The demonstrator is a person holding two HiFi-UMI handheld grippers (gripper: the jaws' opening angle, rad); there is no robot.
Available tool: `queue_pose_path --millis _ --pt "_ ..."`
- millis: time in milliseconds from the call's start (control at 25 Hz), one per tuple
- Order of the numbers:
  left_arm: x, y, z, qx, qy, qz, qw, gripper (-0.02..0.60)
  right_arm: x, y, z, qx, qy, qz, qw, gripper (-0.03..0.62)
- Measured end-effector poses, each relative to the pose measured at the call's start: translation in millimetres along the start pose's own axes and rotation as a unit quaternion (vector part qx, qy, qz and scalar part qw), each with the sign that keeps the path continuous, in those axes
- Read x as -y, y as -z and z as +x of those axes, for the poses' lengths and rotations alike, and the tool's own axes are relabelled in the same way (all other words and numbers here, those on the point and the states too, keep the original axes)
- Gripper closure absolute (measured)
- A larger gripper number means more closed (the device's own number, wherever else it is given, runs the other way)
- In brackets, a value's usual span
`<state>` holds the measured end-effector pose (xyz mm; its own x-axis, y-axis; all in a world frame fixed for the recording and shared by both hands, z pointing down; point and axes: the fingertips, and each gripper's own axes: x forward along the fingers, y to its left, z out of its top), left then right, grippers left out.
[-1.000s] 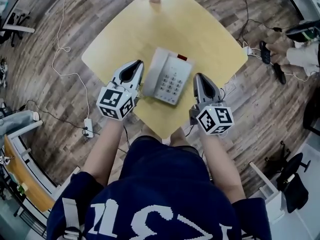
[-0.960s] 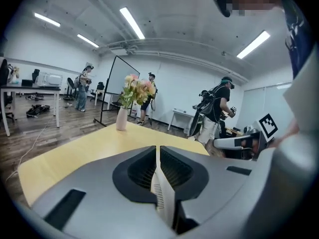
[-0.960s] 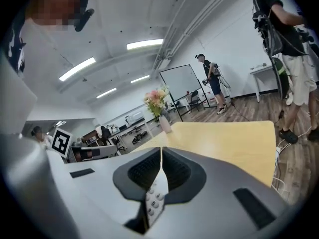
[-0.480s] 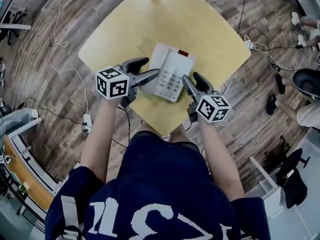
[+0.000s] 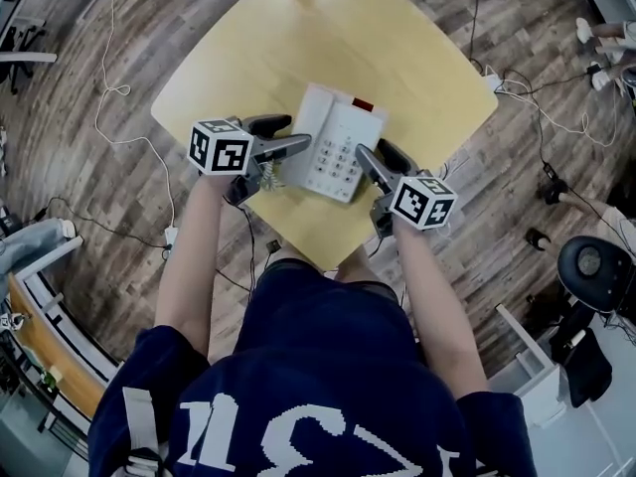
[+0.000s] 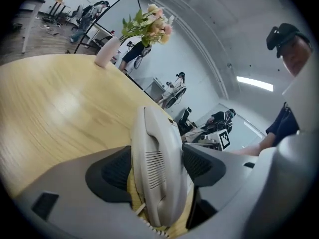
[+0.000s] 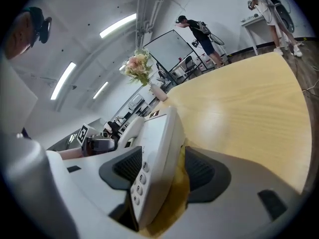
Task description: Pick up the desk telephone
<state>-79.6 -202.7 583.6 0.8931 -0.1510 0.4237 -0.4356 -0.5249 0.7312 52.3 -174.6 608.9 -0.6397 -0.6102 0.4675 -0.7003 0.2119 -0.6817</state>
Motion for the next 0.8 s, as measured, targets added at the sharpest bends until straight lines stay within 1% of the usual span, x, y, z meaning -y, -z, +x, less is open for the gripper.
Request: queue_pose_path --millis 120,240,320,400,520,640,720,800 --pt "-4.5 0.1 3.2 -0.017 0.007 -0.022 0.9996 0.267 -1.8 2.2 3.2 -0.01 -0.003 0.011 1.0 0.345" --pt "-3.4 3.7 10.5 -0.048 0.024 -0.04 0.9978 0.265 -6.0 9.5 6.4 -0.028 -0.009 0.016 0.999 0.345" --pt "-1.9 6.9 14.2 -0.067 0.033 -0.042 0.9963 0.267 -8.3 11.8 8.8 -0.033 -0.009 0.022 0.999 0.345" --pt "-1.5 7.6 15.3 -0.076 0.038 -0.041 0.9955 0.265 -8.2 10.6 10.8 -0.029 -0.007 0.034 0.999 0.344" --pt "-1.3 6.6 15.9 -0.07 0.041 -0.042 0.9958 0.263 -5.1 8.0 11.2 -0.01 0.002 0.059 0.998 0.345" --pt "-0.5 6.8 16.8 -0.054 0.033 -0.038 0.9973 0.264 3.2 5.5 7.9 0.014 0.022 0.092 0.995 0.347" --pt "0.2 6.6 16.6 -0.047 0.026 -0.034 0.998 0.264 4.7 3.5 6.6 0.022 0.022 0.105 0.994 0.355" --pt "2.6 6.0 15.0 -0.039 0.018 -0.031 0.9986 0.265 3.4 1.6 5.6 0.024 0.013 0.106 0.994 0.359"
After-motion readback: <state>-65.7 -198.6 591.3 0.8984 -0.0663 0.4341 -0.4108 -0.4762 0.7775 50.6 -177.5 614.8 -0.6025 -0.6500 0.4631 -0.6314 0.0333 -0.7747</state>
